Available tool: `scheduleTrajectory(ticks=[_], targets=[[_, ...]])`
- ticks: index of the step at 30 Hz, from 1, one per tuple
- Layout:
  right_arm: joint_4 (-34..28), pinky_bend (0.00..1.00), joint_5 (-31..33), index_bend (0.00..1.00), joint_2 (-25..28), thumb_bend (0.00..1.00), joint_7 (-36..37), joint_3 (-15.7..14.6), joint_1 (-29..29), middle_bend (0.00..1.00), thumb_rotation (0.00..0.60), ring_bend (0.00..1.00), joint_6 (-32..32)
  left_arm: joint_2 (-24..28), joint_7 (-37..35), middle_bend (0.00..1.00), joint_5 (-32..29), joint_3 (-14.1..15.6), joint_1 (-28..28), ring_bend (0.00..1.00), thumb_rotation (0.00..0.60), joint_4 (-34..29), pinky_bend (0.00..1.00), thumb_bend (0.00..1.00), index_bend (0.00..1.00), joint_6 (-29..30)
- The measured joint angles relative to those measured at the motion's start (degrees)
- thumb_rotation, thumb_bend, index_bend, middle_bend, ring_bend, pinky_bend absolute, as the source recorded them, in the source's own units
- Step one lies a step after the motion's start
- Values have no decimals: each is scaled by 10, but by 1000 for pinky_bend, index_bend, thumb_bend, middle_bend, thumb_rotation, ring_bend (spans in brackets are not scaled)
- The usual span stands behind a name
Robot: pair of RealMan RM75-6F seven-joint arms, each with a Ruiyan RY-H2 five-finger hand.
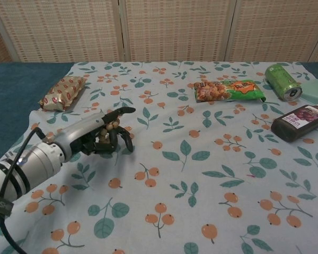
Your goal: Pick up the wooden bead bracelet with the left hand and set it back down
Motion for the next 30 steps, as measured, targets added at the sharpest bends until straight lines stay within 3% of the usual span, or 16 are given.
scheduleTrajectory(ticks=[3,6,9,14,20,30], targets=[[0,0,-1,0,1,317,1,0,-1,0,383,0,3,-12,12,335,24,18,0,74,600,26,0,678,0,12],[0,0,-2,0,3,317,6,0,-3,0,384,0,7,-31,34,260,54,42,1,48,600,71,0,523,0,30],[1,0,-2,0,4,318,8,0,-3,0,383,0,8,-55,45,176,74,60,3,17,600,115,0,443,0,51],[1,0,-2,0,4,317,10,1,-4,0,385,0,9,-66,36,88,80,69,5,0,600,129,0,401,0,58],[1,0,-1,0,3,318,8,1,-3,0,384,0,7,-59,29,102,83,63,1,0,600,113,0,408,0,71],[-1,0,-1,0,2,318,2,1,-3,0,384,0,6,3,69,77,119,55,2,0,600,10,0,401,0,140]])
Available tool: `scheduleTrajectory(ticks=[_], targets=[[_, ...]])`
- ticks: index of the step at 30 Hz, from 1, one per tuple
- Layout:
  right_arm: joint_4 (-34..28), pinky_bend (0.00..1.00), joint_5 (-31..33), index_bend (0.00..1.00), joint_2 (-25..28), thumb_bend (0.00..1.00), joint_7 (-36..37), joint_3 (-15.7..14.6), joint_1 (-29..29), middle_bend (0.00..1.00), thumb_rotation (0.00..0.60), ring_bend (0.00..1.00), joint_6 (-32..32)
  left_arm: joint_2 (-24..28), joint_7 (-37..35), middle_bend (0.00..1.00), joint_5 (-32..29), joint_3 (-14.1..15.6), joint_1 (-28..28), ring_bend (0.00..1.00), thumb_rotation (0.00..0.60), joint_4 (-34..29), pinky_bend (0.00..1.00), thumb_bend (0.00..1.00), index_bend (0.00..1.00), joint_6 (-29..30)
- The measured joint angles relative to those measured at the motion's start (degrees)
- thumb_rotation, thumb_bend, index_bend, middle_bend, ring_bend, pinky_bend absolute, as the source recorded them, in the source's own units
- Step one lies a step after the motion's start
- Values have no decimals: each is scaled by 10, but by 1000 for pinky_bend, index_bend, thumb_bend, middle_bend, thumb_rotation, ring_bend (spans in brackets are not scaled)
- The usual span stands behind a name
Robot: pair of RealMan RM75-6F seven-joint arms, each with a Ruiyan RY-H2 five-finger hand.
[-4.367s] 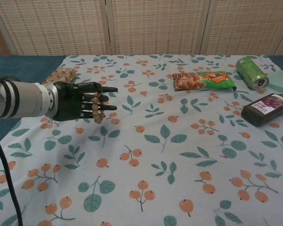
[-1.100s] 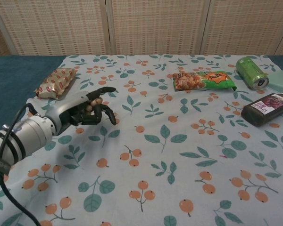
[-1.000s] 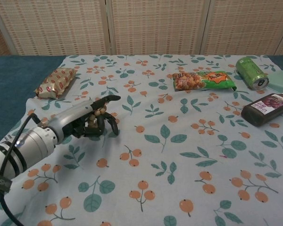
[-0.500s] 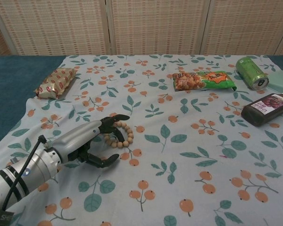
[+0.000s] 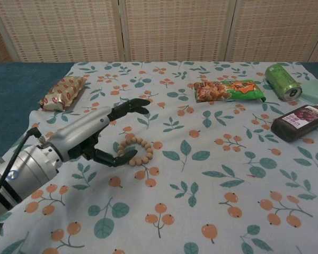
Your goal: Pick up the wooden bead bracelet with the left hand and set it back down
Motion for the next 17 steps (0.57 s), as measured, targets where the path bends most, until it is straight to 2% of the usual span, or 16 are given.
scheduleTrajectory(ticks=[4,9,15,17], targets=[[1,0,-2,0,-2,318,-4,1,-2,0,384,0,7,65,33,4,31,23,14,0,600,-55,43,415,0,32],[3,0,-2,0,-12,317,-30,4,-7,0,384,0,14,162,119,0,86,92,79,0,600,-95,1,415,0,124],[-1,0,-2,0,-25,318,-61,4,-6,0,383,0,6,183,259,0,117,124,199,0,600,-35,0,413,0,276],[-2,0,-5,0,-29,318,-68,3,-6,0,382,0,3,187,273,0,127,126,226,0,600,-12,0,415,0,313]])
